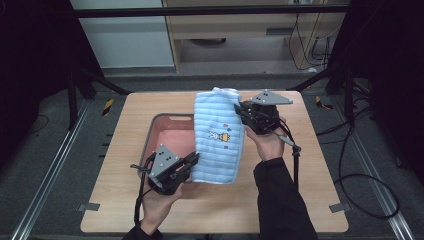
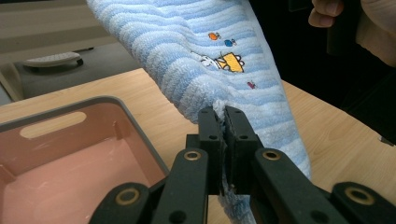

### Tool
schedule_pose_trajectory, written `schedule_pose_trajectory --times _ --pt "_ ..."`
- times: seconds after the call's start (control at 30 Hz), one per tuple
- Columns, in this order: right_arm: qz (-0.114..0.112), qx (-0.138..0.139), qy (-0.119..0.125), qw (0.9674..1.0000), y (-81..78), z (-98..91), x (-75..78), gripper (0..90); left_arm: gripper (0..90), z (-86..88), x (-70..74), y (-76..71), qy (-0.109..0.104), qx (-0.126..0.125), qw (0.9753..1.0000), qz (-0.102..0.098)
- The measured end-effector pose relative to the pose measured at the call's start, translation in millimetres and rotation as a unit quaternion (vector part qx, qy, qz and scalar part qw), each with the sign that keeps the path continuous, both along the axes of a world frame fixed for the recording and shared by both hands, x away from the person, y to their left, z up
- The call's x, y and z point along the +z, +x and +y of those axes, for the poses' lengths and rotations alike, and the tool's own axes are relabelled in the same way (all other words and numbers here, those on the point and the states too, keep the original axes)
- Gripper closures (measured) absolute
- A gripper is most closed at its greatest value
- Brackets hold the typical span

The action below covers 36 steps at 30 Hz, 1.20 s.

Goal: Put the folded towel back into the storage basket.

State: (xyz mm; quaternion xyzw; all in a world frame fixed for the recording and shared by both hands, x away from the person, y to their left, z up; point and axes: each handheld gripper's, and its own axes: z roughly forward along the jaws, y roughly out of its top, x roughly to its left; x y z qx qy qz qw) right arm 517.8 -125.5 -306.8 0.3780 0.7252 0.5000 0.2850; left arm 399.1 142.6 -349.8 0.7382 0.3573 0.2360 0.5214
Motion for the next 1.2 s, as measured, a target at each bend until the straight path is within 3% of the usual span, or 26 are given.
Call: schedule_pose_trajectory --times 0.2,0.63,1.2 --pt "-0.006 0.006 0.008 0.9999 1.8 10.9 3.4 80.7 86.4 12.0 2.3 -0.2 -0.004 0.011 0.9999 -0.004" --pt "-0.010 0.022 0.001 0.9997 12.4 46.1 7.6 80.7 86.3 40.3 1.9 0.9 -0.014 0.034 0.9993 -0.004" --pt "-0.002 0.037 0.017 0.9992 26.4 73.1 -1.4 80.7 86.3 62.9 -0.6 5.8 -0.017 0.059 0.9981 0.000"
